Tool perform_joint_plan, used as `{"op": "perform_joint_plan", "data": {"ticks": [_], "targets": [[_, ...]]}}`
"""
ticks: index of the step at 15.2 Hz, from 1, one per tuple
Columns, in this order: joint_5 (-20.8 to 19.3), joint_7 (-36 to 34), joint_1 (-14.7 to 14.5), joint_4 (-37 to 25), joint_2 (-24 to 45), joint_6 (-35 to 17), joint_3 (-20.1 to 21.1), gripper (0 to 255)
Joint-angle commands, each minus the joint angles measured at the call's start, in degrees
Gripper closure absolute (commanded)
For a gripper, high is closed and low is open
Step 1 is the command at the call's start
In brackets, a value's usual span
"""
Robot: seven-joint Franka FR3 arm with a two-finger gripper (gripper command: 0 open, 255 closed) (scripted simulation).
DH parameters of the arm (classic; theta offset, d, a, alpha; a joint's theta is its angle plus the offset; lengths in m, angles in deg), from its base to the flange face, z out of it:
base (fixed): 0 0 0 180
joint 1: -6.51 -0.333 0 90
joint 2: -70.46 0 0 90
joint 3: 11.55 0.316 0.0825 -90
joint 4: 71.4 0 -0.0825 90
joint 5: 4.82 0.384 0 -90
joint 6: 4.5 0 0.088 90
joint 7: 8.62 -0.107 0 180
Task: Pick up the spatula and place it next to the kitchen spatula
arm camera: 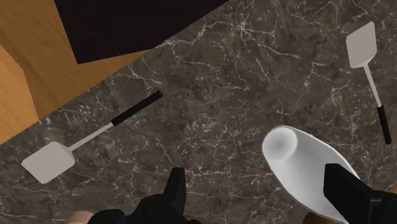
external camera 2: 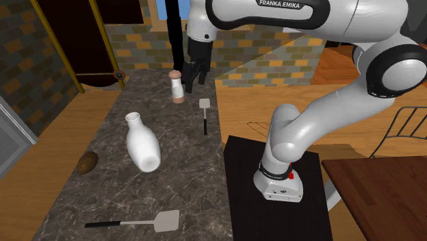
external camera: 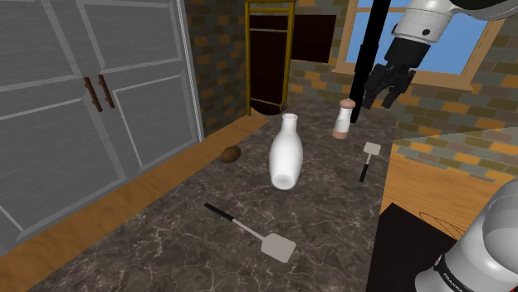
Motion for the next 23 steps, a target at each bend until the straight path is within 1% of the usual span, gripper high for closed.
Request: {"op": "perform_joint_plan", "data": {"ticks": [1,13,23], "targets": [[0.00,0.00,0.00,0.00,0.00,0.00,0.00,0],[-2.50,-17.29,10.65,5.70,14.22,-15.47,-0.48,0],[-5.04,-31.95,19.03,9.07,26.04,-26.57,-2.66,0]]}}
